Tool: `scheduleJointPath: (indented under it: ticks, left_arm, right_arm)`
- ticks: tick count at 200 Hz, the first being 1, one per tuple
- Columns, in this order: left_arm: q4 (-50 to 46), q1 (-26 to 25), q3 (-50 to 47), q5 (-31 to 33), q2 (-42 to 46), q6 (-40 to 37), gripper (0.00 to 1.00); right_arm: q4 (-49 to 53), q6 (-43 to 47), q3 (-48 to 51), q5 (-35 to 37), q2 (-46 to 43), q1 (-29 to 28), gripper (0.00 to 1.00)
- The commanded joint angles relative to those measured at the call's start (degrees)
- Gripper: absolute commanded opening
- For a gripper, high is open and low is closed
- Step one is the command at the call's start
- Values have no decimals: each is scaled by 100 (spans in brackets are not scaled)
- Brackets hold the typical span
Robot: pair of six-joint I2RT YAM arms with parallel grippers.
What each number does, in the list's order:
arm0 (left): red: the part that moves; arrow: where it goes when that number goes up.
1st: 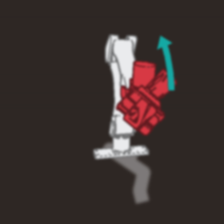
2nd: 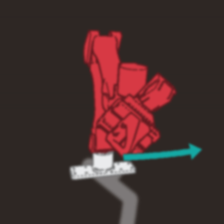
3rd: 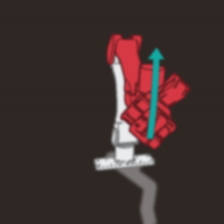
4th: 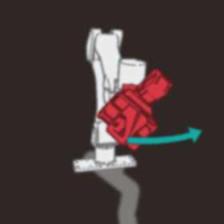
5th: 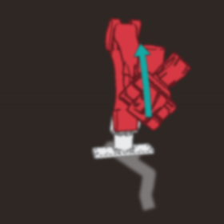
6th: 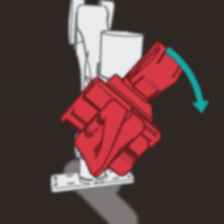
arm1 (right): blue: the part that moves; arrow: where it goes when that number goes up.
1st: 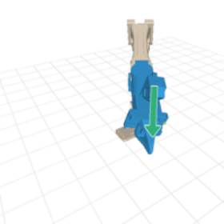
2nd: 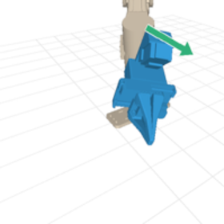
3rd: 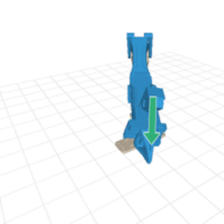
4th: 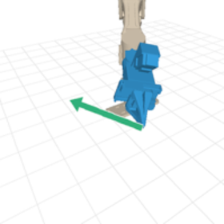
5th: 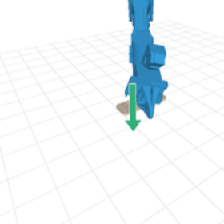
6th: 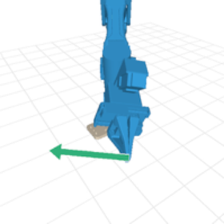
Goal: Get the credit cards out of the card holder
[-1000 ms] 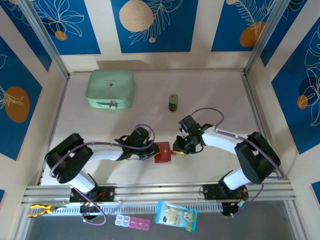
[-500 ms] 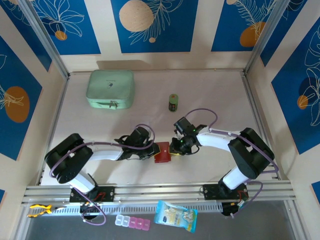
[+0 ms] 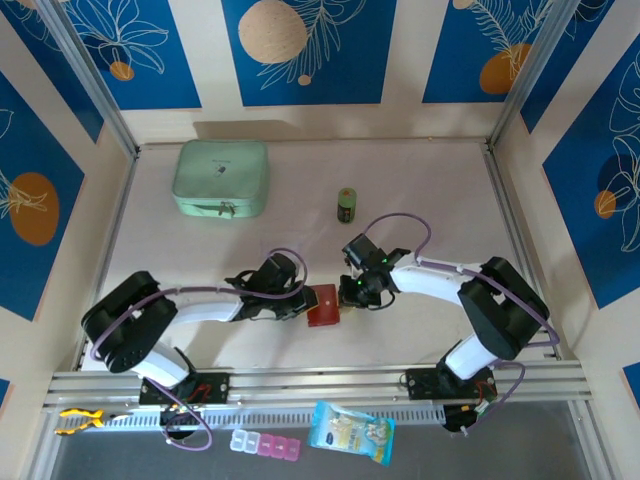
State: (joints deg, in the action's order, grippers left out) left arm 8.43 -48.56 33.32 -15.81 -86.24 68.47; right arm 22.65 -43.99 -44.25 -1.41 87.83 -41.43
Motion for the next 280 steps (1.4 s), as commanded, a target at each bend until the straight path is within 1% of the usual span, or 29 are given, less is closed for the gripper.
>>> scheduleJointPath:
  ticks: [1,45,72,97,111,129,146,171,212,234,260,280]
  left_arm:
    - [-538,1,11,155,349,-147,21]
    - [-1185,124,-141,512,1413,-286,22]
    - [-1736,278,-191,721,2204,-473,23]
    - [-2266,441,-344,933,3053,-514,27]
    - [-2529,538,-429,1030,3469,-530,28]
    - [-2736,645,-568,1080,3873,-536,29]
    - [-2846,723,-656,1029,4079,-537,30]
    - [-2638,795,-765,728,4142,-473,31]
    - [-2606,808,-730,604,3913,-591,31]
    - [-2455,806,-711,498,3616,-650,30]
    - [-2118,805,-696,290,3139,-674,21]
    - [-1870,812,-721,210,2842,-668,18]
  right_arm:
    - [335,187,-236,254,-334,-146,10]
    - [1109,321,-733,701,-547,-441,10]
    - [1417,398,-1037,730,-594,-580,9]
    - [1705,434,-1375,811,-592,-753,9]
    - [1818,450,-1567,820,-575,-856,9]
    - [1880,478,-1817,772,-486,-992,9]
    - [1925,492,-2041,748,-338,-1092,9]
    - [1953,505,-2399,691,-102,-1257,9]
    - [2102,518,-2704,746,-66,-1403,9]
    - [2119,433,-2486,851,-210,-1336,9]
    - [2098,263,-2022,848,-328,-1126,9]
    - [2049,207,-1703,890,-446,-1000,9]
